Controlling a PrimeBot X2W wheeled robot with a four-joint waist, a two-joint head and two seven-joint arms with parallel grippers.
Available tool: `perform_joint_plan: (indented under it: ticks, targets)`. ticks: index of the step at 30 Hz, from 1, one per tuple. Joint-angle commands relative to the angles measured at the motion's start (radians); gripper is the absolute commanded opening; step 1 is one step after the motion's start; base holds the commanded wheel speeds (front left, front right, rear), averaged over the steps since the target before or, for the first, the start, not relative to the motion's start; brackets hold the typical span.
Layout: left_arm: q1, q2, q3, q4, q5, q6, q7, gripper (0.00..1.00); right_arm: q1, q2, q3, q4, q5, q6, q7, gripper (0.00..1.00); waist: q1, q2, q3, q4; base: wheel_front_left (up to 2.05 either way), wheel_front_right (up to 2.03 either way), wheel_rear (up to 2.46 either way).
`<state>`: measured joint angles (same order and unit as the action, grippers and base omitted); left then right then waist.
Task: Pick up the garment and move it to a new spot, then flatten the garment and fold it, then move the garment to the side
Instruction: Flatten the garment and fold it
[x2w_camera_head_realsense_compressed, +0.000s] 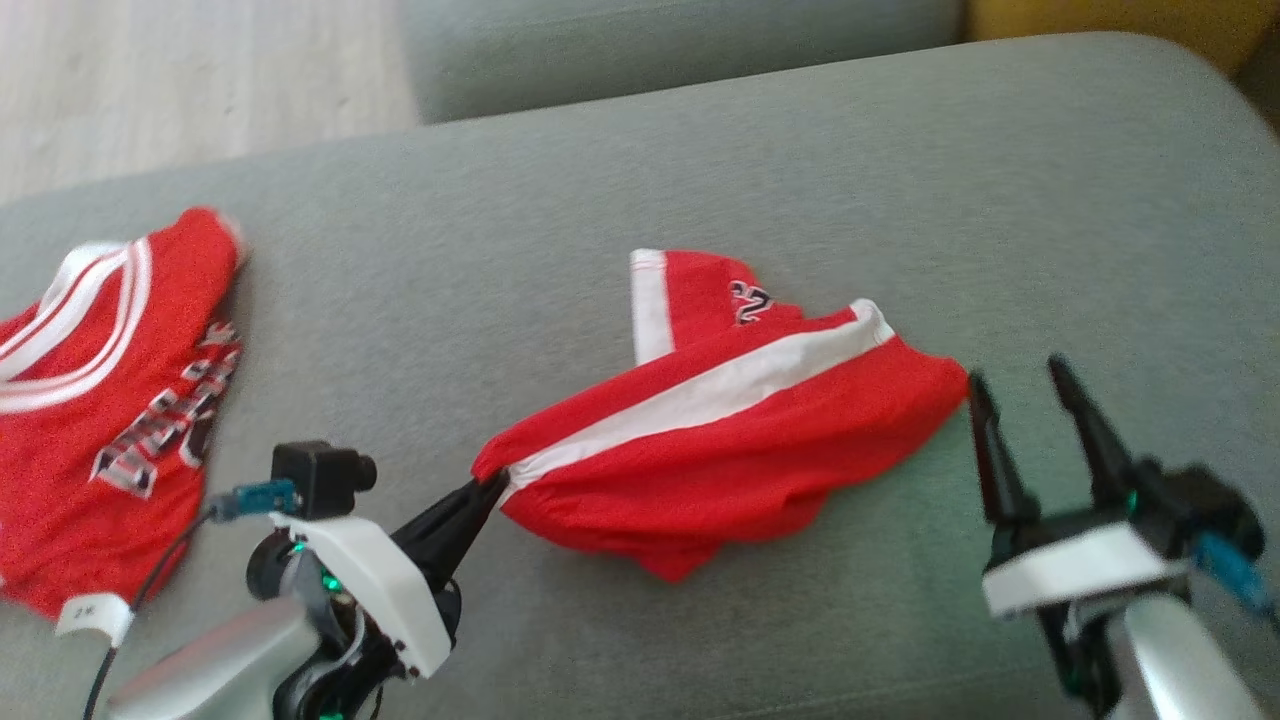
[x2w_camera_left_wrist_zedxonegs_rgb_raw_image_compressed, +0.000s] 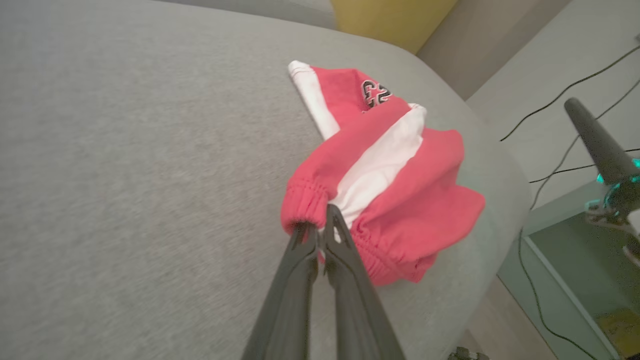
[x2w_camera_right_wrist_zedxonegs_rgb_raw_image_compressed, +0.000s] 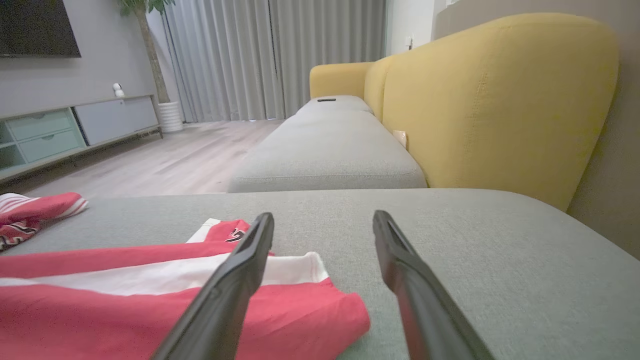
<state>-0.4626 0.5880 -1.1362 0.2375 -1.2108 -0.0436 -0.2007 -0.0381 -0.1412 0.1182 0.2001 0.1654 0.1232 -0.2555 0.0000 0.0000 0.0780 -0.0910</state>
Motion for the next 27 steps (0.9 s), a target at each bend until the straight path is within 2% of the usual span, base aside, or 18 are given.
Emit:
perform_joint_plan:
  ticks: [1, 5, 6, 7, 11, 16, 22, 23, 24, 25, 27]
  targets:
    - [-0.029, 0.040, 0.034, -0.009, 0.028, 0.011, -0.022, 0.00, -0.084, -0.036, 0.029, 0.012, 0.019, 0.008, -0.006, 1.00, 0.0000, 0.0000, 0.032, 0.050, 0.00, 0.00, 0.00]
    - [-0.027, 0.030, 0.034, 0.031, 0.070, 0.023, -0.039, 0.00, -0.191, -0.110, 0.098, 0.167, 0.065, 0.008, -0.006, 1.00, 0.0000, 0.0000, 0.047, 0.097, 0.00, 0.00, 0.00]
    - [-0.027, 0.030, 0.034, 0.031, 0.070, 0.023, -0.039, 0.00, -0.191, -0.110, 0.098, 0.167, 0.065, 0.008, -0.006, 1.00, 0.0000, 0.0000, 0.047, 0.097, 0.00, 0.00, 0.00]
    - [-0.032, 0.023, 0.036, 0.050, 0.083, 0.022, -0.044, 0.00, -0.247, -0.132, 0.142, 0.247, 0.125, 0.008, -0.001, 1.00, 0.0000, 0.0000, 0.054, 0.115, 0.00, 0.00, 0.00]
    - [-0.056, 0.006, 0.037, 0.087, 0.110, 0.011, -0.048, 0.00, -0.348, -0.204, 0.275, 0.361, 0.267, 0.008, 0.071, 1.00, 0.0000, 0.0000, 0.072, 0.152, 0.00, 0.00, 0.00]
    - [-0.086, -0.022, 0.034, 0.121, 0.132, -0.010, -0.051, 0.00, -0.444, -0.298, 0.468, 0.417, 0.388, 0.008, 0.157, 1.00, 0.0000, 0.0000, 0.098, 0.185, 0.00, 0.00, 0.00]
    - [-0.100, -0.058, 0.031, 0.158, 0.145, -0.031, -0.054, 0.00, -0.485, -0.345, 0.647, 0.446, 0.543, 0.008, 0.236, 1.00, 0.0000, 0.0000, 0.106, 0.211, 0.00, 0.00, 0.00]
    - [-0.100, -0.062, 0.031, 0.164, 0.146, -0.034, -0.055, 0.00, -0.490, -0.353, 0.674, 0.445, 0.561, 0.008, 0.239, 0.96, 0.0000, 0.0000, 0.106, 0.214, 0.00, 0.00, 0.00]
    - [-0.100, -0.066, 0.032, 0.169, 0.147, -0.036, -0.055, 0.00, -0.493, -0.360, 0.698, 0.446, 0.581, 0.008, 0.243, 0.42, 0.0000, 0.0000, 0.104, 0.215, 0.00, 0.00, 0.00]
    - [-0.100, -0.069, 0.033, 0.175, 0.149, -0.039, -0.056, 0.00, -0.496, -0.367, 0.722, 0.446, 0.598, 0.008, 0.246, 0.00, 0.0000, 0.0000, 0.103, 0.217, 0.00, 0.00, 0.00]
    - [-0.099, -0.073, 0.035, 0.184, 0.155, -0.042, -0.057, 0.00, -0.504, -0.381, 0.761, 0.447, 0.622, 0.008, 0.233, 0.00, 0.0000, 0.0000, 0.095, 0.217, 0.00, 0.00, 0.00]
